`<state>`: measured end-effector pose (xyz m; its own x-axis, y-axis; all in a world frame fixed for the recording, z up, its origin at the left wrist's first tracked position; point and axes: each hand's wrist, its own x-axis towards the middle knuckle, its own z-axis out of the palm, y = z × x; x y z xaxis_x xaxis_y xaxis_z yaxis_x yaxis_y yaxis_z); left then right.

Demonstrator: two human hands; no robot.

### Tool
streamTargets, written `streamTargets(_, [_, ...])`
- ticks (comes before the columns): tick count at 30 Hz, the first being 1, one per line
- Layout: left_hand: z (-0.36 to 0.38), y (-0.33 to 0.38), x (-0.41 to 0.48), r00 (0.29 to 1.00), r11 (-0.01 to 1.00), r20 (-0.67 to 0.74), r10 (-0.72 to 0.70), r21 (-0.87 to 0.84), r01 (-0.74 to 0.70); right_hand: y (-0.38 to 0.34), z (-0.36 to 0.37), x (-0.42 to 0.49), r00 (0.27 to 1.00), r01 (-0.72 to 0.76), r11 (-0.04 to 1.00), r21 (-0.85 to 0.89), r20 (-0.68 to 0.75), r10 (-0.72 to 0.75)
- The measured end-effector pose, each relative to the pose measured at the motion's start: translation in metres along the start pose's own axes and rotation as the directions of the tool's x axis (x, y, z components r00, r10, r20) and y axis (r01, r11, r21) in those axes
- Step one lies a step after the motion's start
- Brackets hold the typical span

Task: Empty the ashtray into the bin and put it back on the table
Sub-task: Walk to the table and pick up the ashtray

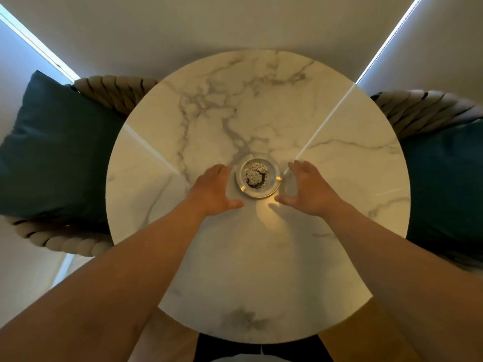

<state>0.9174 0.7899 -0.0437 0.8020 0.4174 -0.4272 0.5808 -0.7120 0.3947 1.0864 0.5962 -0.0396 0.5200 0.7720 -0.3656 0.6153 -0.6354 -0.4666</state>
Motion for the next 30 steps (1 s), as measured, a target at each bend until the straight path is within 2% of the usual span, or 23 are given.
streamTargets(6, [0.011,-0.002,0.027,0.997,0.995,-0.037,0.071,0.066,-0.069,0.006,0.014,0.030,0.995,0.099,0.985,-0.140,0.015,-0.098])
streamTargets(10, [0.020,-0.005,0.035,0.995,0.996,-0.073,0.074,0.053,-0.070,0.007,0.023,0.039,0.996,0.090,0.975,-0.205,0.043,-0.083])
streamTargets(16, [0.020,-0.004,0.038,0.986,0.995,-0.135,0.095,0.023,-0.093,0.007,0.025,0.041,0.998,0.054,0.990,-0.131,0.033,-0.050])
streamTargets(30, [0.025,0.000,0.039,0.984,0.997,-0.159,0.080,0.008,-0.080,0.004,0.028,0.040,0.999,0.038,0.996,-0.085,0.004,-0.037])
